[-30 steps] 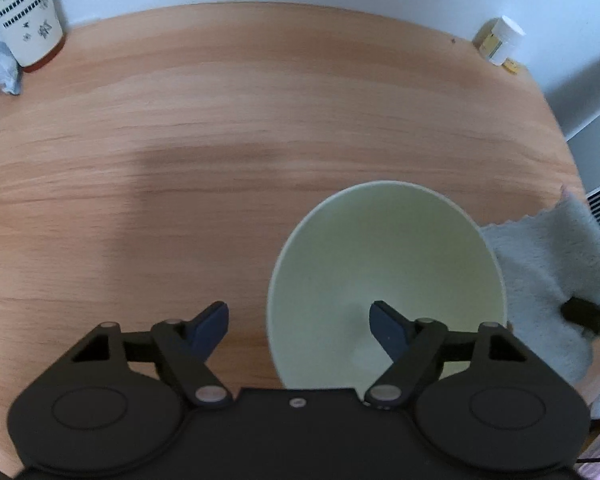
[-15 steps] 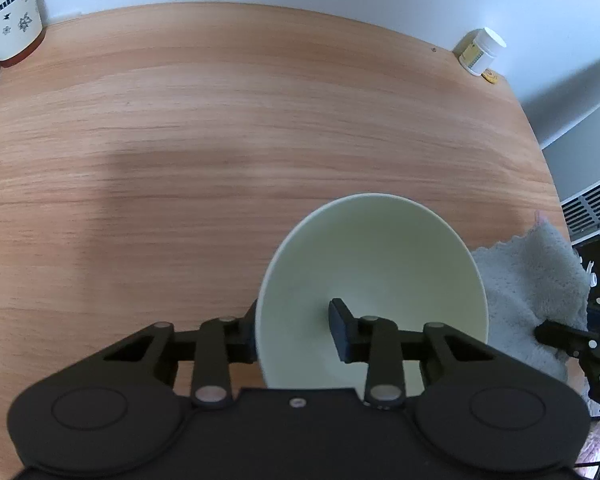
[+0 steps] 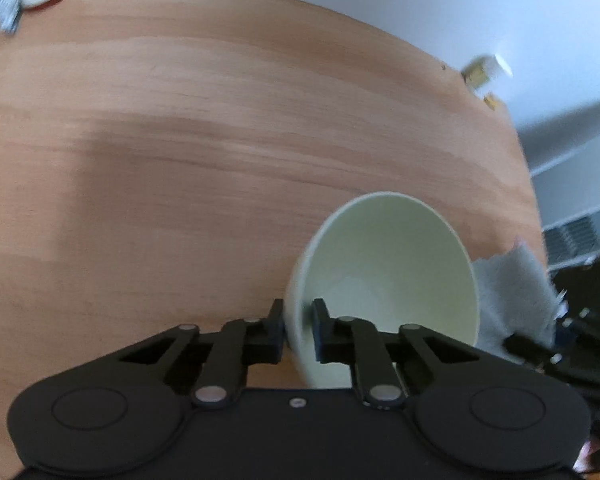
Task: Clean bowl
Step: 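Close the right gripper on the grey towel while the left gripper grips the bowl rim, then lift and tilt the bowl with the left gripper toward the towel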
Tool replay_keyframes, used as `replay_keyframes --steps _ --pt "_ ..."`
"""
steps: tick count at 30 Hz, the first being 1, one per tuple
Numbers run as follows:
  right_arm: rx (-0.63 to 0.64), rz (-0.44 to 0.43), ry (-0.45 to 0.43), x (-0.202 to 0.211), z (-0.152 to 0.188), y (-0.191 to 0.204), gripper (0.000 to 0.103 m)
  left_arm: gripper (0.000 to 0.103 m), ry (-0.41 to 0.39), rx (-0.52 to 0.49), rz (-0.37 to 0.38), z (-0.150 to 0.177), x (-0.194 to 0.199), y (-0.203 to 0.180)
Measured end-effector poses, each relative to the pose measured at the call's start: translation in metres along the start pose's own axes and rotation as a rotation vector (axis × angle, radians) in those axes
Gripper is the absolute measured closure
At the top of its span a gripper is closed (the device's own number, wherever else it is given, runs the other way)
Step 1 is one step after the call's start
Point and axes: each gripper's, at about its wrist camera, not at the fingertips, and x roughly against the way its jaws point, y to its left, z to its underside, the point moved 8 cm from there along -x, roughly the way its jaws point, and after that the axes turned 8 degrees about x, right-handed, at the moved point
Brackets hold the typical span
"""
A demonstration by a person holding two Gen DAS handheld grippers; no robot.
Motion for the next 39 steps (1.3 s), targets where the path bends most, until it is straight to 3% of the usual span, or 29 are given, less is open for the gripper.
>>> replay_keyframes --steps 3,14,21,27,33,36,39 --pt "0.006 0.004 0.003 0.000 0.001 0.002 0.081 0.093 -0.005 -0.083 -0.008 0.004 0.002 -0.006" --pt "0.002 0.008 0.018 0.001 0.005 0.010 0.081 0.094 0.006 0.031 0.020 0.002 0.003 0.000" --pt "-0.027 -0.010 0.008 0.005 0.003 0.009 0.081 0.092 -0.018 0.180 0.098 0.001 0.008 0.006" --pt "-0.138 -0.081 -0.039 0.013 -0.002 0.004 0.081 0.092 -0.060 0.296 0.167 -0.005 0.010 0.000" --pt "-0.409 -0.248 -0.175 0.028 -0.014 -0.012 0.081 0.092 -0.103 0.411 0.236 -0.012 0.012 -0.005" --pt "-0.381 -0.267 -0.214 0.029 -0.026 -0.002 0.081 0.092 -0.122 0.467 0.270 -0.015 0.013 -0.008" --pt "-0.314 -0.254 -0.218 0.027 -0.034 0.010 0.081 0.092 -0.135 0.450 0.304 -0.011 0.019 -0.015"
